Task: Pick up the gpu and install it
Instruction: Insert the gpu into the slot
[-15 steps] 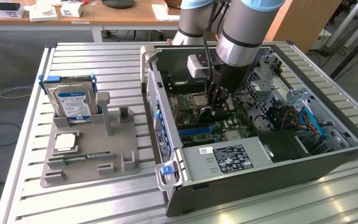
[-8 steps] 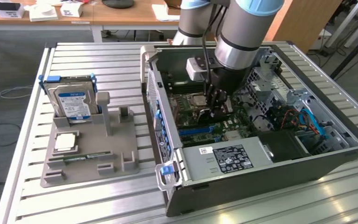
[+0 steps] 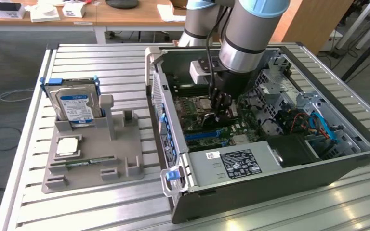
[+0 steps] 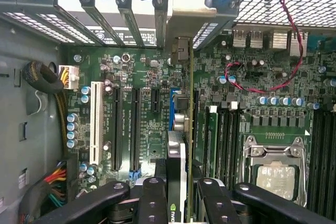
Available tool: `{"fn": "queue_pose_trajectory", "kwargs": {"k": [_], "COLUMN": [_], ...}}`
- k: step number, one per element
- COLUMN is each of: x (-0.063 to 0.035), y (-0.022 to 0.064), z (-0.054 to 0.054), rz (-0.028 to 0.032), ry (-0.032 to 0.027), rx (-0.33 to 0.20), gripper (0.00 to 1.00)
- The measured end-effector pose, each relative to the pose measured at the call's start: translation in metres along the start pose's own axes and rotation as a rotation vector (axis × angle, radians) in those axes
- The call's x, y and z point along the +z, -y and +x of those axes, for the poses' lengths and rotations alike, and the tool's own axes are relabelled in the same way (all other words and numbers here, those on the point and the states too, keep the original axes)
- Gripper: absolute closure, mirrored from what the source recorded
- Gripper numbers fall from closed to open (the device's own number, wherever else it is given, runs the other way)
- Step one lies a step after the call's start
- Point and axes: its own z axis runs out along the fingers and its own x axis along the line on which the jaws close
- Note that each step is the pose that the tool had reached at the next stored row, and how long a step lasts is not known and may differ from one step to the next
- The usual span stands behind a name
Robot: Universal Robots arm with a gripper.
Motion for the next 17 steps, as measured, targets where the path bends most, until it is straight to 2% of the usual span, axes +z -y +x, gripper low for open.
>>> {"fn": "queue_pose_trajectory", "kwargs": {"k": [7,17], "x": [0.0051,0.0067], "y": [-0.0003,-0.0041], "z": [0.0001,-0.0002], "rz": [0.0,0.0002], "ry": [0.0,0.0002], "rx": [0.0,-0.001], "gripper": [0.73,0.73]}}
